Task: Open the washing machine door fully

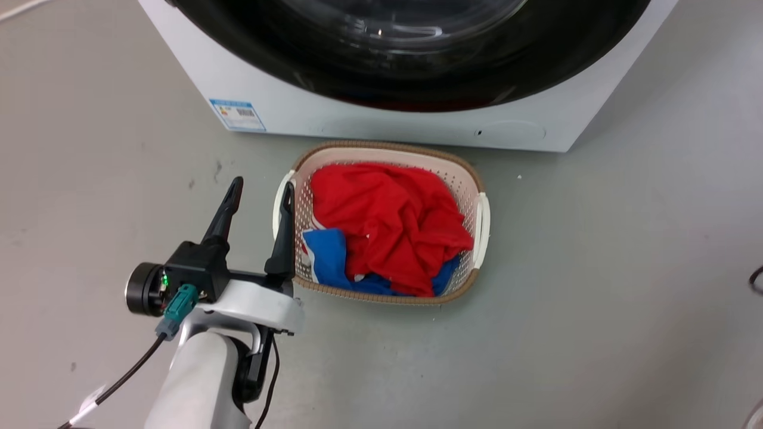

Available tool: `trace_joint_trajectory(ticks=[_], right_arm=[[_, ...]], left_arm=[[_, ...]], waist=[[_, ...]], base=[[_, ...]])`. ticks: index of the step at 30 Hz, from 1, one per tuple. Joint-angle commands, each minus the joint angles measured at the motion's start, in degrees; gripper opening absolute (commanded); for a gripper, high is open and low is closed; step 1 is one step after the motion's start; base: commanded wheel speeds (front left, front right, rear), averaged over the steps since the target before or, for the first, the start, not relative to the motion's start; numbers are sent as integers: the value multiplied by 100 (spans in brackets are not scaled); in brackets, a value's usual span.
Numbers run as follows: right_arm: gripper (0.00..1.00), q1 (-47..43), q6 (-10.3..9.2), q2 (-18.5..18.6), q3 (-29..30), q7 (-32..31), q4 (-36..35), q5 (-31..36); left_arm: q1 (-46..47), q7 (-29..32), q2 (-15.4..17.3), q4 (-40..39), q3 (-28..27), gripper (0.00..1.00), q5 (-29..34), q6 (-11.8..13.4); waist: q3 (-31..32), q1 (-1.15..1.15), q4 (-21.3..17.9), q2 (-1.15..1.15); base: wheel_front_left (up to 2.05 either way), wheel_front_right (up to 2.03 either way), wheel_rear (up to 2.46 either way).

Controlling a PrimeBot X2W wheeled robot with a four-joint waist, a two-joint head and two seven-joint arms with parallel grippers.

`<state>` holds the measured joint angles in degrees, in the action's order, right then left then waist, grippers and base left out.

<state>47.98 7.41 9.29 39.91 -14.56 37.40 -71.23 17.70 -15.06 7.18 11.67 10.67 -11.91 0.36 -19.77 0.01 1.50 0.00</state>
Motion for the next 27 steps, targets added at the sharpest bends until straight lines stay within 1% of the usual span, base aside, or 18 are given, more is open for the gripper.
trace_joint_trajectory(ticks=[1, 5, 8, 12, 17, 27], right_arm=[[0, 194, 14, 80, 11, -128, 90, -76], [0, 895, 14, 281, 21, -689, 521, -281], [0, 1382, 14, 393, -118, -1239, 788, -321], [0, 1887, 14, 538, -470, -1894, 1012, -88], [0, 2438, 14, 632, -884, -2489, 1348, 386], [0, 3265, 14, 717, -1208, -2833, 1912, 1277]], left_arm=[[109, -14, -16, -26, 6, 100, 25, -18], [237, -15, -60, -61, 38, 100, 69, -58], [315, -15, -91, -97, 44, 100, 95, -82], [389, -15, -125, -150, 46, 100, 122, -116], [452, -16, -172, -222, 64, 100, 157, -123], [637, -16, -277, -321, 106, 100, 210, -193]], waist=[[-154, -1, 76, 0], [-322, -1, 153, 0], [-417, -1, 198, 0], [-542, -1, 264, 0], [-694, -1, 361, 0], [-987, -1, 554, 0]], base=[[0, 0, 0], [0, 0, 0], [0, 0, 0], [0, 0, 0], [0, 0, 0], [0, 0, 0]])
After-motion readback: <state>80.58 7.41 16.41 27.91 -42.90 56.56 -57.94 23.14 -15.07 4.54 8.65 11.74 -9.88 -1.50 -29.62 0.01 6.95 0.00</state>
